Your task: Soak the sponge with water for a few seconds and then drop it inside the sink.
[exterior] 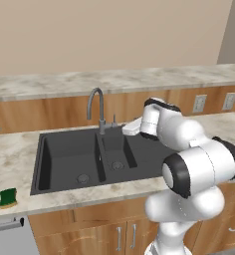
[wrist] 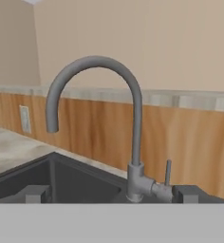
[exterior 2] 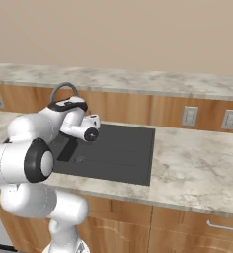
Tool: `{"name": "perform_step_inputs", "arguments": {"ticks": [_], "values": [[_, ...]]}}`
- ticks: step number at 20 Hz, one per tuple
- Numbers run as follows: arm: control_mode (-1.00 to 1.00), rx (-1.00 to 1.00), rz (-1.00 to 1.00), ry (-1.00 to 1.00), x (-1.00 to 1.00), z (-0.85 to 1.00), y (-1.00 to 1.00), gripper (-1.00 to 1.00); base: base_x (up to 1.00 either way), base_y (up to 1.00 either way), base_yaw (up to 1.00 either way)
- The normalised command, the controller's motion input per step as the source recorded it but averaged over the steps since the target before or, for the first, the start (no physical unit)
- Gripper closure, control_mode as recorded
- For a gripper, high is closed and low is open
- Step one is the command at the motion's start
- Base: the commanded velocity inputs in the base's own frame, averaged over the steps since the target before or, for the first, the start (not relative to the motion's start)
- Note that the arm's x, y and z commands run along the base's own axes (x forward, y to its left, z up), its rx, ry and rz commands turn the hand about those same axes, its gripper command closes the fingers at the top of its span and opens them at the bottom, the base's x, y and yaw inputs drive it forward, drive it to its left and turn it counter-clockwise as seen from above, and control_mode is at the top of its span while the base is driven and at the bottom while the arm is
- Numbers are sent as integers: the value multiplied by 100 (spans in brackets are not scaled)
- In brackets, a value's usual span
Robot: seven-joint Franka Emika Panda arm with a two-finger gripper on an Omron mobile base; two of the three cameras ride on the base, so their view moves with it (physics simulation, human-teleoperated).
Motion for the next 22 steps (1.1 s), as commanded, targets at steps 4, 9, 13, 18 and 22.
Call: {"name": "perform_step_inputs", "arguments": {"ticks": [4,9,13,18,22], "values": [[-100,0,0,0,12,-24,0,-100,0,0,0],[-100,0,0,0,13,-5,0,-100,0,0,0],[-100,0,0,0,21,0,0,-100,0,0,0],[-100,0,0,0,31,0,0,-100,0,0,0],[-100,0,0,0,30,-1,0,-100,0,0,0]]}}
